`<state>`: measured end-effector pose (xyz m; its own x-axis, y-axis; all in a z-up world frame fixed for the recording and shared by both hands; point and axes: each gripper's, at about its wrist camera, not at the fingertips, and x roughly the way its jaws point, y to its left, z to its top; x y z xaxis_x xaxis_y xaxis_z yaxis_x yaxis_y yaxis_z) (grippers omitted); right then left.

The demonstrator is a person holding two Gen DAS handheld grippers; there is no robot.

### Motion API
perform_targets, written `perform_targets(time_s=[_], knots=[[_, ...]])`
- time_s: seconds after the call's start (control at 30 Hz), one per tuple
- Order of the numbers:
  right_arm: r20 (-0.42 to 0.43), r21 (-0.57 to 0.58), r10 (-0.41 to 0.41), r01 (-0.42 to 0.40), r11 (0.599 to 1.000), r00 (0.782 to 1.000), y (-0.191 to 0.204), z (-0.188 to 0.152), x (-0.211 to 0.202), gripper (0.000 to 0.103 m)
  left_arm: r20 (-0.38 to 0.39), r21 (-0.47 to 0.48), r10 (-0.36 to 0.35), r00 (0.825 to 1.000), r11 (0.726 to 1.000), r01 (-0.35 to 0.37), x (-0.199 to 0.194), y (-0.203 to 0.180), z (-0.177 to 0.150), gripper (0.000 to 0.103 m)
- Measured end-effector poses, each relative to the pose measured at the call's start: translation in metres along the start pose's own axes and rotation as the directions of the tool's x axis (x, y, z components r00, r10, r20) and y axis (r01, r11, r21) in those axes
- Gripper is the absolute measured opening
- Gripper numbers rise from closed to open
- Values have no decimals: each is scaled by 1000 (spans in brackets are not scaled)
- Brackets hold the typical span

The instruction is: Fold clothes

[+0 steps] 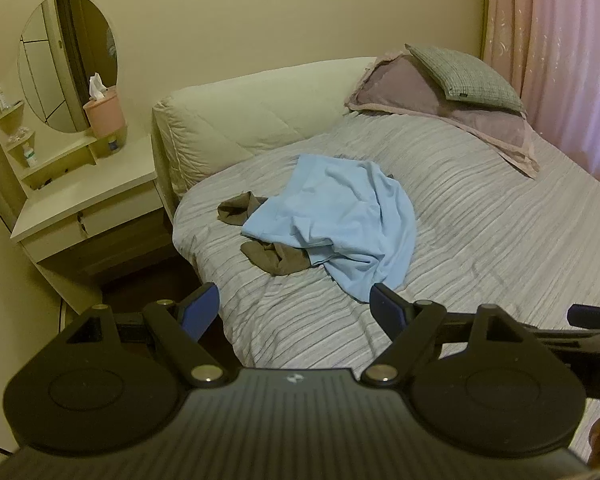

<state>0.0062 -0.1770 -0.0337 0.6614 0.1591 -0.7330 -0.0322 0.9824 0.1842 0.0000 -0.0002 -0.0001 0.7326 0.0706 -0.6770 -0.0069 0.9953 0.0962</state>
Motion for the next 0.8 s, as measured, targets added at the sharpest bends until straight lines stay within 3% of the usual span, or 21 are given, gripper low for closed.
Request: perform_targets(time_s=[0.8], knots=[[-18,-35,5,-5,999,1000,13,-4,2,102,-19,-25,11,1000,1000,-12,0,22,-21,80]])
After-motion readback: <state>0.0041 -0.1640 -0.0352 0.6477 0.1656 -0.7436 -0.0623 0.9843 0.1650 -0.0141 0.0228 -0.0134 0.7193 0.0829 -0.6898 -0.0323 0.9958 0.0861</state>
